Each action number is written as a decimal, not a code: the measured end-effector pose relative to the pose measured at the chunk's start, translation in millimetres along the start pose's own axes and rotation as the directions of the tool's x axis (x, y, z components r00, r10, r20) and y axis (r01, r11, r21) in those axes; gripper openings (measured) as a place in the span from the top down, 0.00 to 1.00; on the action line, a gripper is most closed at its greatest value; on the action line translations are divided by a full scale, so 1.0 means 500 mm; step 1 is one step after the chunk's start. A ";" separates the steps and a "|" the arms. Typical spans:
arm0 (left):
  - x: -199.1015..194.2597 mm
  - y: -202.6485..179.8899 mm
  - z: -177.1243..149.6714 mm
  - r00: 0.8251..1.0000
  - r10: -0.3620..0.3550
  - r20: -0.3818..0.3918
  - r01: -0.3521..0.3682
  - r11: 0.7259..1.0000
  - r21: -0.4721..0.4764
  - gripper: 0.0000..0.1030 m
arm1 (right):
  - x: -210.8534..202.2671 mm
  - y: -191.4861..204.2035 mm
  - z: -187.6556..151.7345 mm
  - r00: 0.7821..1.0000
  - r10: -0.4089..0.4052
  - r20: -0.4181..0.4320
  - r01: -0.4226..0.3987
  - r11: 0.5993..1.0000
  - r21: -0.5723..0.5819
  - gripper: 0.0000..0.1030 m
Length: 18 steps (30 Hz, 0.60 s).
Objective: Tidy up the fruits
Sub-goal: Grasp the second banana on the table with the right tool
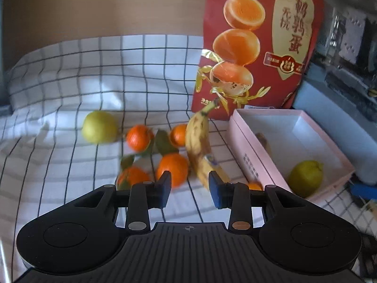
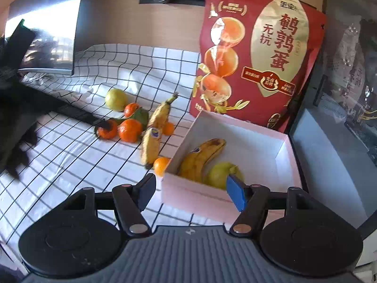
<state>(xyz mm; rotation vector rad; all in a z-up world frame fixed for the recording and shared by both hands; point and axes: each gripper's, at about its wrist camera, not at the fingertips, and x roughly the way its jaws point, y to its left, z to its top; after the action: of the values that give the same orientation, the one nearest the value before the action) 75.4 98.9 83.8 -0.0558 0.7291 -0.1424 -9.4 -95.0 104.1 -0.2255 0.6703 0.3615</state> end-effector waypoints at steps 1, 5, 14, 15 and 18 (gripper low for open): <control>0.013 -0.001 0.006 1.000 0.003 -0.010 -0.003 1.000 0.004 0.62 | -0.002 0.004 -0.004 1.000 0.008 -0.007 -0.008 1.000 0.004 0.35; 0.037 -0.013 0.020 0.998 -0.050 -0.022 0.050 0.998 -0.029 0.62 | -0.010 0.014 -0.021 1.000 0.007 -0.022 -0.006 1.000 0.012 0.35; 0.052 -0.015 0.008 0.998 -0.048 -0.046 0.040 0.985 -0.166 0.62 | -0.025 0.005 -0.007 1.000 0.028 0.011 -0.029 0.998 0.060 0.35; 0.045 -0.007 -0.001 0.998 -0.050 -0.049 0.040 0.983 -0.180 0.62 | -0.024 0.006 0.005 0.998 0.050 0.023 -0.051 0.997 0.053 0.36; 0.022 0.022 -0.037 0.994 -0.066 -0.082 0.048 0.978 -0.205 0.62 | 0.003 0.022 0.049 0.995 0.094 0.026 -0.094 0.995 0.017 0.49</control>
<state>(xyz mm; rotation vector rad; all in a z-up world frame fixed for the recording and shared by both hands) 72.5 108.1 61.5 -0.2663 0.8290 -0.1254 1.1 -76.6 120.8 -0.1723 0.6604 0.4475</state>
